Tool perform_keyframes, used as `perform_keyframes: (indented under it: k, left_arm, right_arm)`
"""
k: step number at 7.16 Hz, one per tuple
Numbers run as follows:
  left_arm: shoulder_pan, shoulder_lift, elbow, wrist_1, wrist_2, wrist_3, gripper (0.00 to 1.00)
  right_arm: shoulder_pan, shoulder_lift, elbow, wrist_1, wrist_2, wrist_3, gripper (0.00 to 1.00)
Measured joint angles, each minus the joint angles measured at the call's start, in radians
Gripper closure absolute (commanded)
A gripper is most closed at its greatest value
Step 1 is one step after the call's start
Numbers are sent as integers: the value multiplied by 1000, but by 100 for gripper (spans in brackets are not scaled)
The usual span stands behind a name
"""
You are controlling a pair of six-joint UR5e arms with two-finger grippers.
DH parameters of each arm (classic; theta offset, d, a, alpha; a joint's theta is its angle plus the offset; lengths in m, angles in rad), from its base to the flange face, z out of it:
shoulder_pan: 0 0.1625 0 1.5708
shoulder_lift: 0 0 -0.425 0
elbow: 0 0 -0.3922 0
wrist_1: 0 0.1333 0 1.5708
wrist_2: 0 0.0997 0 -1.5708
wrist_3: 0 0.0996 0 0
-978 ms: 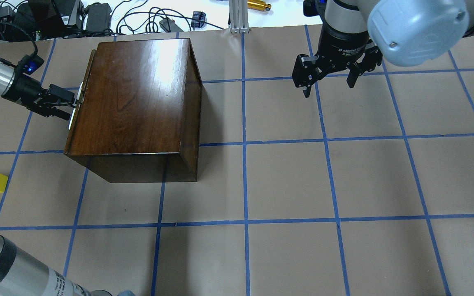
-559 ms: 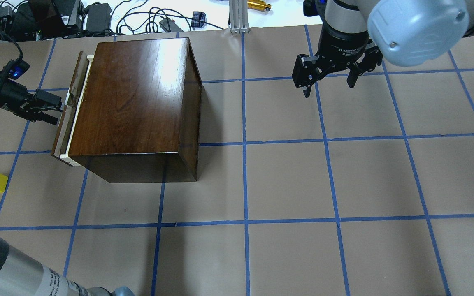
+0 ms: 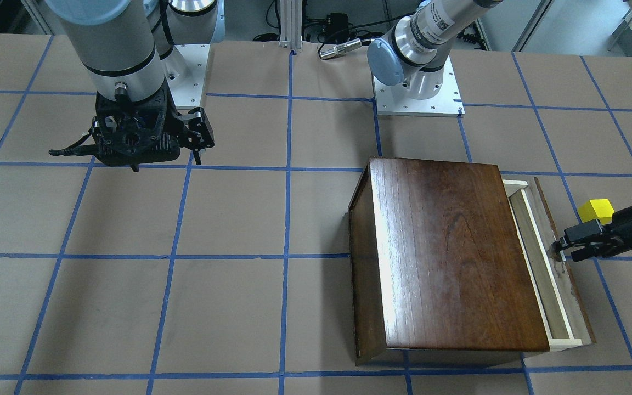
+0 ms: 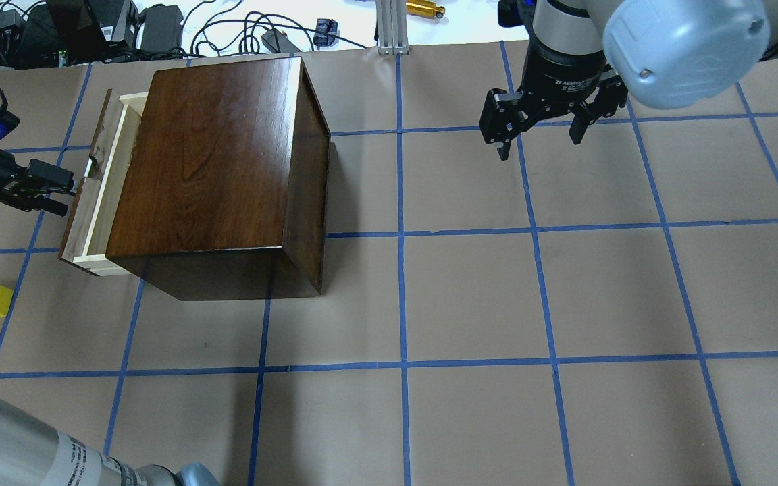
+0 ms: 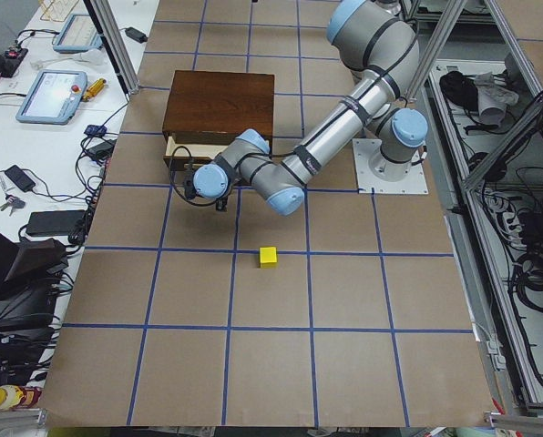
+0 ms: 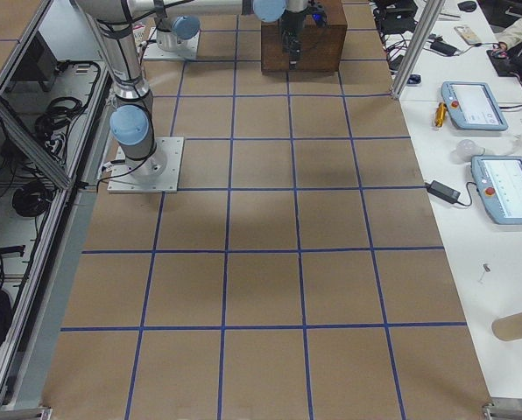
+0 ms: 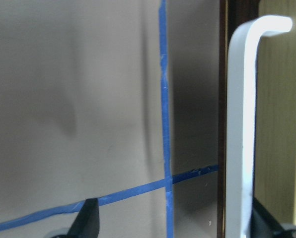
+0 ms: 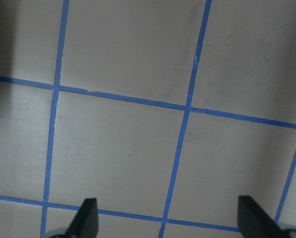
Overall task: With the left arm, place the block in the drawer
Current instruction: 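Pull the drawer open outward with the left gripper, then release the handle and back the left gripper away from the drawer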
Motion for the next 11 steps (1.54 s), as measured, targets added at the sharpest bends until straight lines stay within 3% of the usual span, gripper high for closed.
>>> perform_keyframes:
  k: [11]
  left_arm:
    - [42,65,6,-9,52,11,0]
  right_arm:
    - [0,0,0,0,0,0,0]
